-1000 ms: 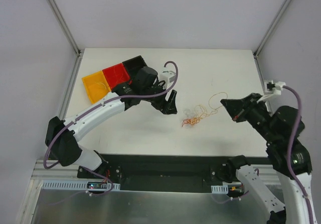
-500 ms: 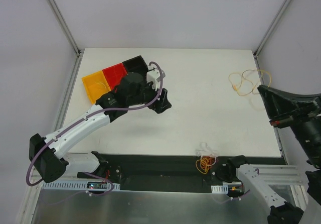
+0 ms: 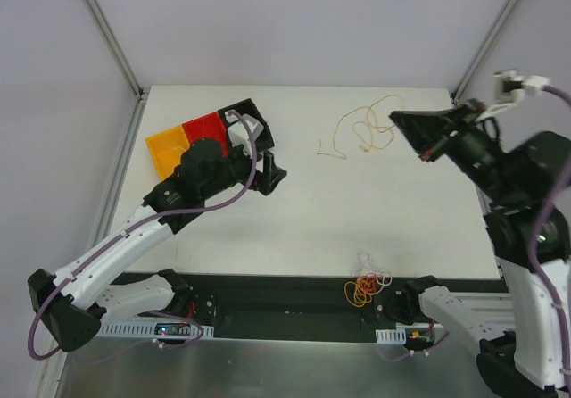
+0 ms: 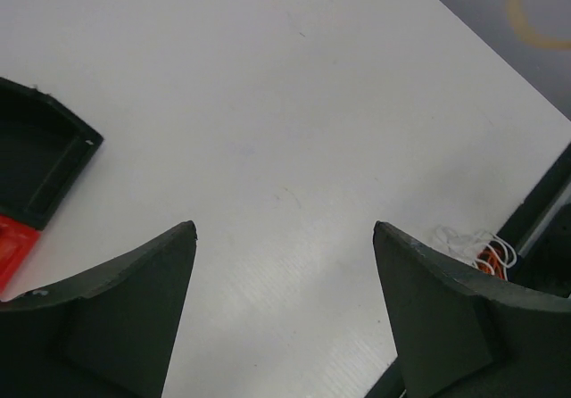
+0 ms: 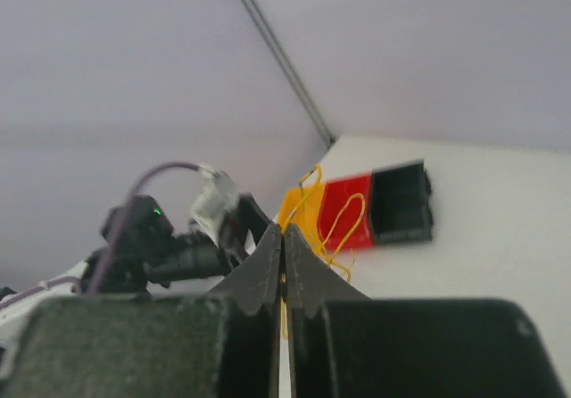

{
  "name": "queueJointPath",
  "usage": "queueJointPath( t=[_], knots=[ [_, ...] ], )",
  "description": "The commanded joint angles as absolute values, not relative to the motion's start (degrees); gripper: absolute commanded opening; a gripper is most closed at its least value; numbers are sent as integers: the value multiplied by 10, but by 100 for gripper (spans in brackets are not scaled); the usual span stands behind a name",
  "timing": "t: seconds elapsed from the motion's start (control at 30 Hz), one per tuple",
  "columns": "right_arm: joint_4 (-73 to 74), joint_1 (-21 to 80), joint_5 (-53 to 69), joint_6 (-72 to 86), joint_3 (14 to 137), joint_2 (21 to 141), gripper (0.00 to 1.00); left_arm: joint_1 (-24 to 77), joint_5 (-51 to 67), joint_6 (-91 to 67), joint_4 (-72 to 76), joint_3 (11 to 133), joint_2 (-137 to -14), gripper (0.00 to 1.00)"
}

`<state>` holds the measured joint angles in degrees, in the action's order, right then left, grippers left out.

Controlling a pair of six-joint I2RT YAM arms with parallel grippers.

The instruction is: Untangle the cables

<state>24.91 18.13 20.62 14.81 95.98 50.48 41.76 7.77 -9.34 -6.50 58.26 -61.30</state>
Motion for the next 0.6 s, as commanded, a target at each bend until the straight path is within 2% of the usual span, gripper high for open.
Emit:
queueJointPath(
  t=[0.0, 0.17, 0.33, 0.4, 0.5, 0.53, 0.57],
  knots=[
    [130, 228, 251, 245, 768, 516, 1, 379, 4, -98, -2, 547, -526, 81],
    [37, 378, 149, 224, 598, 560, 1, 326, -13, -112, 36, 523, -487, 87],
    [-132, 400, 152, 321, 429, 609, 1, 311, 81, -115, 33, 542, -540, 89],
    [-133, 399, 167, 325, 394, 627, 1, 311, 122, -119, 18, 562, -581, 88],
    [-38, 392, 204, 281, 402, 655, 12, 311, 191, -137, 3, 590, -630, 84],
    [11, 389, 204, 267, 403, 651, 19, 311, 210, -145, 3, 592, -642, 83],
    [32, 387, 193, 256, 404, 645, 31, 311, 224, -151, -10, 596, -655, 82]
  ],
)
